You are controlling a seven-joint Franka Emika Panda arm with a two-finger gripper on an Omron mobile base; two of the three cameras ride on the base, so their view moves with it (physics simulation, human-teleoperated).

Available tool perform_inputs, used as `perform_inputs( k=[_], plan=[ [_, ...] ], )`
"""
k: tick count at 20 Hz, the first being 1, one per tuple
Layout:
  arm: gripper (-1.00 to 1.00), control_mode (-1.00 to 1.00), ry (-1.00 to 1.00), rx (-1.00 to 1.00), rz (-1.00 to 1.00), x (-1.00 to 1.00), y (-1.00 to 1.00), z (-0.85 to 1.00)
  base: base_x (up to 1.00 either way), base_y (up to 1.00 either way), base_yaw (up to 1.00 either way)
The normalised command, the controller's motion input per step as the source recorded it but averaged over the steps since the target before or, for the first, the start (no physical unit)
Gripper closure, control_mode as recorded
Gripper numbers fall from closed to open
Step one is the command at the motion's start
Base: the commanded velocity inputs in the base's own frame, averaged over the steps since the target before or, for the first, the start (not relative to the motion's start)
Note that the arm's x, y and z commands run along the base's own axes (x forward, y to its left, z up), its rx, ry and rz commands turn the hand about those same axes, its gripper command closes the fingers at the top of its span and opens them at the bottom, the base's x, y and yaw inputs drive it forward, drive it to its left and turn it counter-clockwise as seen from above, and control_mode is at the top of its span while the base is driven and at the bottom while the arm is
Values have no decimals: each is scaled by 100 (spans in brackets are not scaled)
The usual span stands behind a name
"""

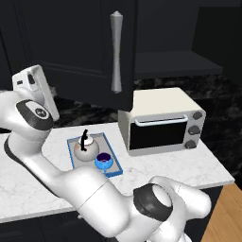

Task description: Pick the kettle from the counter and place it on the tray. Then pick the mug from the cabinet and place it on the tray. Then close the cabinet doors.

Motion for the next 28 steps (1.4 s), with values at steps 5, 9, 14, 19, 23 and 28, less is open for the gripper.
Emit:
perform_inputs(
  k=[5,9,14,19,23,28],
  plan=[
    [100,-100,0,-6,25,4,-66,67,0,0,0],
    [100,-100,0,-5,25,0,-83,89,0,0,0],
    [100,-100,0,-1,21,46,-58,97,0,0,0],
    [100,-100,0,0,18,87,-40,93,0,0,0],
    [100,-100,0,0,11,84,-23,76,0,0,0],
    [100,-100,-2,0,14,23,-36,65,0,0,0]
  ],
)
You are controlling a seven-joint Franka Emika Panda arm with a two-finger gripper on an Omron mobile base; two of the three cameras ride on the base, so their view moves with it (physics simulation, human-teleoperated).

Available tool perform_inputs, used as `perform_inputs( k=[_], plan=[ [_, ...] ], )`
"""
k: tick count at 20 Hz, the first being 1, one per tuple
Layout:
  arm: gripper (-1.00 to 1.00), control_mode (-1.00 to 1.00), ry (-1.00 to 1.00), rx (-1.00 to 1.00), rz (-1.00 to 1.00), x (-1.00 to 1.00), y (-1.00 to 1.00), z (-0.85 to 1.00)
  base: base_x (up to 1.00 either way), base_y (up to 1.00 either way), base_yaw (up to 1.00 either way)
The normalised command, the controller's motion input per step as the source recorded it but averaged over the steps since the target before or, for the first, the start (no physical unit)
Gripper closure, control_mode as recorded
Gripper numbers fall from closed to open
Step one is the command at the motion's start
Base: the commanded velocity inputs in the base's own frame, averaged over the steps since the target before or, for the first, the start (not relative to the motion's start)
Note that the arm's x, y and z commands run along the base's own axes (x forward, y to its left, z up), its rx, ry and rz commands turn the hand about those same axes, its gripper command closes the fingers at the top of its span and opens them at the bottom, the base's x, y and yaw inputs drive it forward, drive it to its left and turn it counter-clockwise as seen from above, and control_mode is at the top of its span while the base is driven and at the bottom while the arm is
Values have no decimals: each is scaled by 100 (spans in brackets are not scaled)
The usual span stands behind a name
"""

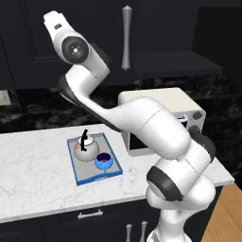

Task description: Pick the kettle from the counter and place it on the tray. Then pick the mug from the cabinet and place it on the tray. Then close the cabinet doors.

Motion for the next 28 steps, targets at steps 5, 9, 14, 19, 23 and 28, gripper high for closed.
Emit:
perform_inputs(
  k=[5,9,14,19,23,28],
  plan=[
    [100,-100,3,0,10,69,-27,51,0,0,0],
    [100,-100,1,0,5,100,-20,-25,0,0,0],
    [100,-100,3,0,6,98,-17,-54,0,0,0],
    [100,-100,0,0,0,25,-44,-98,0,0,0],
    [100,-100,0,1,0,-22,-60,-68,0,0,0],
    [100,-100,0,1,0,-93,-65,-1,0,0,0]
  ],
)
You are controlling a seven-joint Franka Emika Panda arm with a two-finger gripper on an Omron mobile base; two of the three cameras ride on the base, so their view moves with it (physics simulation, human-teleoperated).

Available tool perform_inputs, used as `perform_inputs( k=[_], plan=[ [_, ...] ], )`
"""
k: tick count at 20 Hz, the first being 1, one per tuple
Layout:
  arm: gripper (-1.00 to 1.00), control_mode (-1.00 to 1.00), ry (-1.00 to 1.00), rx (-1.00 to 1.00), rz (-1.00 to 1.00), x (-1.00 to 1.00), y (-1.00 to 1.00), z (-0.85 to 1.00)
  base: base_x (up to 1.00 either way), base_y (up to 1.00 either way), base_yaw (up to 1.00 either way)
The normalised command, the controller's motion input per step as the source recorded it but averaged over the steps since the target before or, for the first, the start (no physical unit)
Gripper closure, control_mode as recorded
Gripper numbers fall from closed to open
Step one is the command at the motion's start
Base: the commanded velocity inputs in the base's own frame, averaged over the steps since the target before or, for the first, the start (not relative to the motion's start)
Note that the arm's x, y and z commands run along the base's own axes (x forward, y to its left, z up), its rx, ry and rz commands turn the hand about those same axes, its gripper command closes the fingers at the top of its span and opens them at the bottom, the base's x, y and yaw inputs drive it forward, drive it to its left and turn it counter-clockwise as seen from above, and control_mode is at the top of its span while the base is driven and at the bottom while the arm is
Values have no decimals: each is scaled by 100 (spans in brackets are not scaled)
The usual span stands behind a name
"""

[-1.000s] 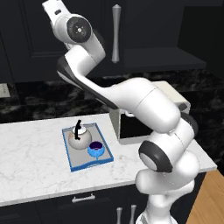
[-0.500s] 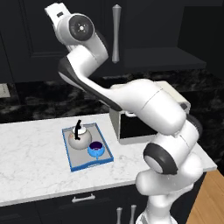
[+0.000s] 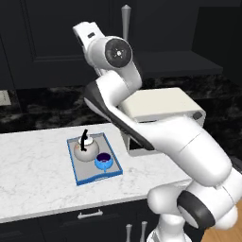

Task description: Pick the kettle from the counter and place it on the tray. Then pick the mug from the cabinet and place it on the tray. Then close the cabinet doors.

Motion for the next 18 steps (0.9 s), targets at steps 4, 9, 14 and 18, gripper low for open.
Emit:
perform_inputs(
  k=[4,9,14,18],
  plan=[
    [100,-100,15,8,0,-100,-62,11,0,0,0],
    [100,-100,21,13,5,-100,-84,-10,0,0,0],
    [100,-100,1,22,17,-90,-83,-9,0,0,0],
    [100,-100,-6,10,16,-58,-61,0,0,0,0]
  ],
)
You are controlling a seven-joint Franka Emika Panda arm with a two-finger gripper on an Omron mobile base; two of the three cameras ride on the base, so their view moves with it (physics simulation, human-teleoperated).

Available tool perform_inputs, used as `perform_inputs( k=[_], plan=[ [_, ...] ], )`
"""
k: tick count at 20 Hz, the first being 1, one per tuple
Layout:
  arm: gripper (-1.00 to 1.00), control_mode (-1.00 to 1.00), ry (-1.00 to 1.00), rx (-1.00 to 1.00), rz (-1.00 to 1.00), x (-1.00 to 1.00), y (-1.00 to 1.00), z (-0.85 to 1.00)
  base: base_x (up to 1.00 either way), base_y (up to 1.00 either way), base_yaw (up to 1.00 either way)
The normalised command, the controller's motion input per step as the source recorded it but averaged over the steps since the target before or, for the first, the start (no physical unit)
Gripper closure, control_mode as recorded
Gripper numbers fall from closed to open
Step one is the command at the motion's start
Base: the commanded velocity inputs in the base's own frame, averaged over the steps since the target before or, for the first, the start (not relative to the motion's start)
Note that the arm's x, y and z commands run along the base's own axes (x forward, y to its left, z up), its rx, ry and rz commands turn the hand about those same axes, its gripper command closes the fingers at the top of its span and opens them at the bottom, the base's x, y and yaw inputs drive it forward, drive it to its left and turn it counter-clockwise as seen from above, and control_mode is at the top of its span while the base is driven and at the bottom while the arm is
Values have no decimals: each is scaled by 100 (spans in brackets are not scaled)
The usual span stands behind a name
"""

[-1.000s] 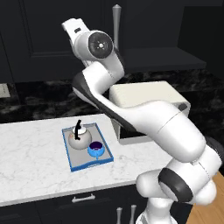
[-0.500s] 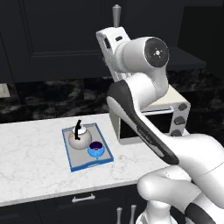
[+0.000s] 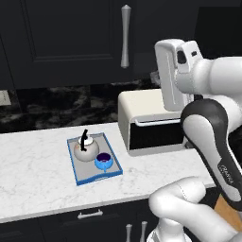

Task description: Pick the kettle from the counter and place it on the tray. Then pick the mug from the cabinet and place it on the tray. Then close the cabinet doors.

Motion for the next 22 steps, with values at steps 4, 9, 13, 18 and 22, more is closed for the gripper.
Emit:
perform_inputs(
  k=[4,9,13,18,22],
  plan=[
    [100,-100,-5,9,-7,-94,-82,0,0,0,0],
    [100,-100,-7,1,-12,-99,-95,0,0,0,0],
    [100,-100,0,0,-13,-95,-100,-6,0,0,0],
    [100,-100,-7,0,-3,-100,-100,-6,0,0,0],
    [100,-100,-4,0,-1,-81,-91,0,0,0,0]
  ],
)
